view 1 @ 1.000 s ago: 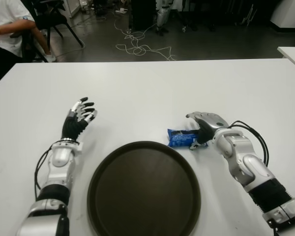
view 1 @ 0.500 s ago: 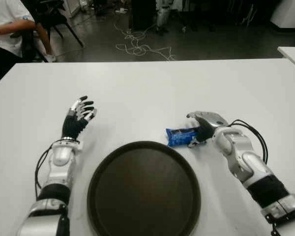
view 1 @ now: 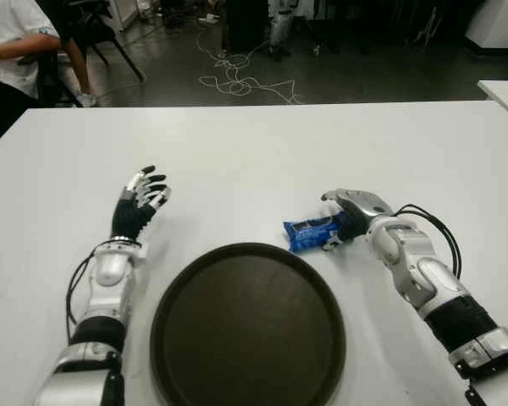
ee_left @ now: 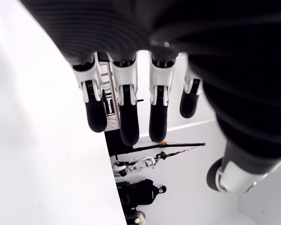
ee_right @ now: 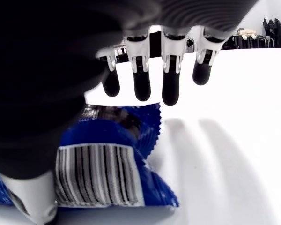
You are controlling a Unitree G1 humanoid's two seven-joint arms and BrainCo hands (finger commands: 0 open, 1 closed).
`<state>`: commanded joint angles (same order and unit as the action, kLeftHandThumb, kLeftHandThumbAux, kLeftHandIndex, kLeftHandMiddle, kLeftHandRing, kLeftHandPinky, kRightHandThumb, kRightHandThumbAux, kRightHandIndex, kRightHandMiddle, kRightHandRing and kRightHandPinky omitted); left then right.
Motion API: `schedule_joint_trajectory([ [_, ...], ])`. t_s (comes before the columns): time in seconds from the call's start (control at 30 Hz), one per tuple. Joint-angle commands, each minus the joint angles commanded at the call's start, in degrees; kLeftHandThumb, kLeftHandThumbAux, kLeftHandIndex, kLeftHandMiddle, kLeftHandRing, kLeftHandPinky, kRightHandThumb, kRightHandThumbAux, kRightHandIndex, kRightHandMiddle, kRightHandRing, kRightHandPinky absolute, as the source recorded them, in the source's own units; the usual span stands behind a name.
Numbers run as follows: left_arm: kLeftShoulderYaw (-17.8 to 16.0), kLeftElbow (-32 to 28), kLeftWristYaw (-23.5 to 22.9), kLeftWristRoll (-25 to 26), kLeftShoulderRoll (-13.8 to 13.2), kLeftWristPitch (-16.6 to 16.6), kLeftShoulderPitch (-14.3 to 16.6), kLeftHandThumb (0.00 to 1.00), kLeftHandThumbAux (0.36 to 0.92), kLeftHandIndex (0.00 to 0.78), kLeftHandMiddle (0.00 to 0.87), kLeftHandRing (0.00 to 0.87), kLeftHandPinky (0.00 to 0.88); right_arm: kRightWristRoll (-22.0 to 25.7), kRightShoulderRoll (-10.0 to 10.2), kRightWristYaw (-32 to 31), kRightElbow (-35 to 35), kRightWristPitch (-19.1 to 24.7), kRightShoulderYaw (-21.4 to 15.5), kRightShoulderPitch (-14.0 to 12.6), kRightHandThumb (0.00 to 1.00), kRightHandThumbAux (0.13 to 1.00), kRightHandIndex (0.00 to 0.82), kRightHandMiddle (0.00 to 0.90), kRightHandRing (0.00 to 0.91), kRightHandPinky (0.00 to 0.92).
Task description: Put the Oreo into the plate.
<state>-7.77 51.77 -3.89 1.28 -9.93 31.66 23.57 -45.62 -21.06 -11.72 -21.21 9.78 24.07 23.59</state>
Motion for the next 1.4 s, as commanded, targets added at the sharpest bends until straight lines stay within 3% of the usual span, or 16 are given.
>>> schedule_joint_trajectory([
  [0.37, 0.4, 1.1, 1.1, -1.2, 0.1, 0.6, 0.8, 0.148, 0.643, 0.165, 0.251, 0.225, 0.173, 0.7, -0.5, 1.1, -1.2, -1.6, 0.1, 0.5, 0.000, 0.762, 0.199, 0.201, 0.187, 0.142],
  [0.67, 0.5, 1.8, 1.4, -1.7, 0.2, 1.2, 1.2, 0.137, 0.648, 0.163, 0.259, 0.226, 0.169, -0.8, -1.4, -1.7, 6.7, -0.2, 1.7, -1.3, 0.000, 0.758, 0.200, 0.213, 0.201, 0.160],
  [0.93, 0.7, 1.8, 0.7, -1.6, 0.2, 0.7, 1.4, 0.135, 0.614, 0.154, 0.239, 0.209, 0.152, -2.3, -2.0, -4.2, 10.6, 0.0, 3.4, -1.1, 0.000, 0.773, 0.181, 0.224, 0.219, 0.188],
  [1.2, 0.9, 2.2, 1.0, -1.9, 0.1, 0.8, 1.5, 0.135, 0.605, 0.151, 0.243, 0.208, 0.150, -3.6, -1.8, -2.6, 9.1, -2.0, 4.4, 0.0, 0.000, 0.799, 0.215, 0.269, 0.271, 0.256],
  [1.4, 1.0, 2.4, 1.3, -2.2, -0.1, 1.1, 1.6, 0.123, 0.603, 0.157, 0.253, 0.220, 0.160, -4.8, -1.9, -2.8, 9.4, -2.6, 5.0, 0.5, 0.000, 0.790, 0.198, 0.257, 0.259, 0.250],
])
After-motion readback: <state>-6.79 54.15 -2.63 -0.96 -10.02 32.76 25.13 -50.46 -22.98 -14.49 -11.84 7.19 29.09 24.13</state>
